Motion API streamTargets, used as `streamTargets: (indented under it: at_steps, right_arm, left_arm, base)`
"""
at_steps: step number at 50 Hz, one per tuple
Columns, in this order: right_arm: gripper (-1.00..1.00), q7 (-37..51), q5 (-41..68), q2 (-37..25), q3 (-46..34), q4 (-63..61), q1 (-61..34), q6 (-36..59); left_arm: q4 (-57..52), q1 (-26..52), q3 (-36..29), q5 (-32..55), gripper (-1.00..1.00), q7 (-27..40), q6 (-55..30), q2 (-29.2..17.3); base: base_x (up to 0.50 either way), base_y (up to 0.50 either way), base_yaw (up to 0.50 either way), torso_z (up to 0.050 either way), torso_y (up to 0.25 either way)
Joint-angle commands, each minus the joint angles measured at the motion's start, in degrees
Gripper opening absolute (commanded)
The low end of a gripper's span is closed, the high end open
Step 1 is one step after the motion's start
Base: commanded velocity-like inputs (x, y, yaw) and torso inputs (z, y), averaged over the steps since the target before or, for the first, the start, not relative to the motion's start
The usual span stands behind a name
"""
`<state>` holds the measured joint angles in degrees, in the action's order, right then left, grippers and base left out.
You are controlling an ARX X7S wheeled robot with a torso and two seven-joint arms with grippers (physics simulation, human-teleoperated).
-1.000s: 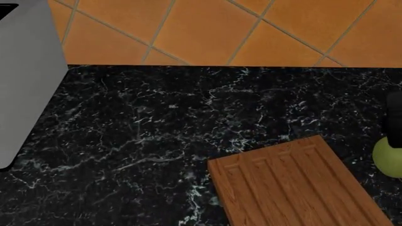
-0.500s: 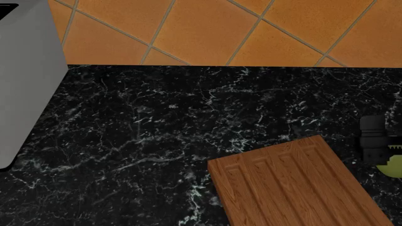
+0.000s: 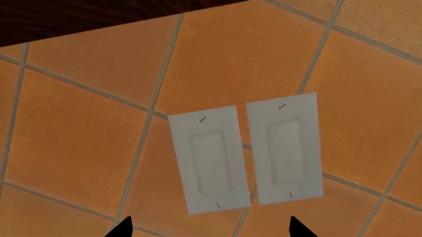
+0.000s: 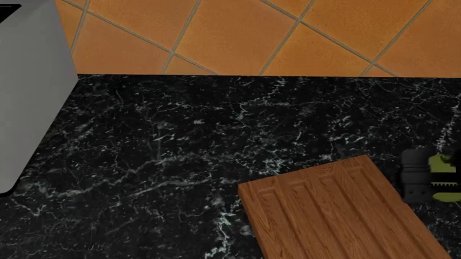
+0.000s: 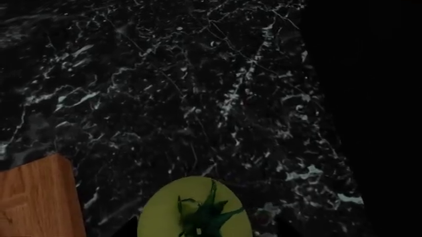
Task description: Place the avocado, onion, tomato and bell pepper on the cutting board.
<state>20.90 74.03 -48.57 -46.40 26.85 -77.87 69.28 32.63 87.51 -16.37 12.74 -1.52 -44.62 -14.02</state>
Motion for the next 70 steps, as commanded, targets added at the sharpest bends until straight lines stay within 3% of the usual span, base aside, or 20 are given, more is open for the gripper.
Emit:
streamTargets:
  at_steps: [1,3,4,15,31,60,70]
  right_arm:
    - [1.00,-2.3,-2.5,1.4,0.4,1.9,2.0,-1.0]
    - [1.00,-2.5,-2.3,1.5,0.3,1.7,2.1,-0.8]
    - [-1.00,-2.3,-2.5,1.4,0.1,1.4,2.0,-0.7]
    - [-1.00,1.3,0.3,-0.5,1.8,-3.0,1.1,1.8]
    - [-1.00,4.4,4.2,-0.1,2.6,-11.8,-7.6,9.2]
    - [-1.00,-6.7,-0.6,6.7,-4.1,-11.7,-11.2,7.5]
    - [-1.00,-0.2,7.0,3.8,-0.7,-18.1,-9.2,10.8]
  left_arm:
    - [0.6,0.4,1.5,-0.8,1.00,-1.3,0.1,1.0]
    - [0.5,0.4,1.5,-0.8,1.00,-1.2,0.0,1.0]
    - [0.6,0.5,1.5,-0.8,1.00,-1.2,0.1,1.0]
    - [-0.4,0.1,1.6,-0.5,1.00,-0.9,-0.4,0.7]
    - [-3.9,-0.2,2.2,0.3,1.00,-0.3,-2.7,-0.2]
    - [-3.4,0.5,1.9,0.6,1.00,-0.2,-2.4,-0.3]
    - [-3.8,0.3,1.9,0.9,1.00,0.0,-2.7,-0.2]
  base:
    - [0.00,0.00,0.00,0.000,0.000]
    - [0.00,0.00,0.00,0.000,0.000]
    - [0.00,0.00,0.00,0.000,0.000]
    - [0.00,0.00,0.00,0.000,0.000]
    - [0.00,0.00,0.00,0.000,0.000]
    - [0.00,0.00,0.00,0.000,0.000]
    - [0.00,0.00,0.00,0.000,0.000]
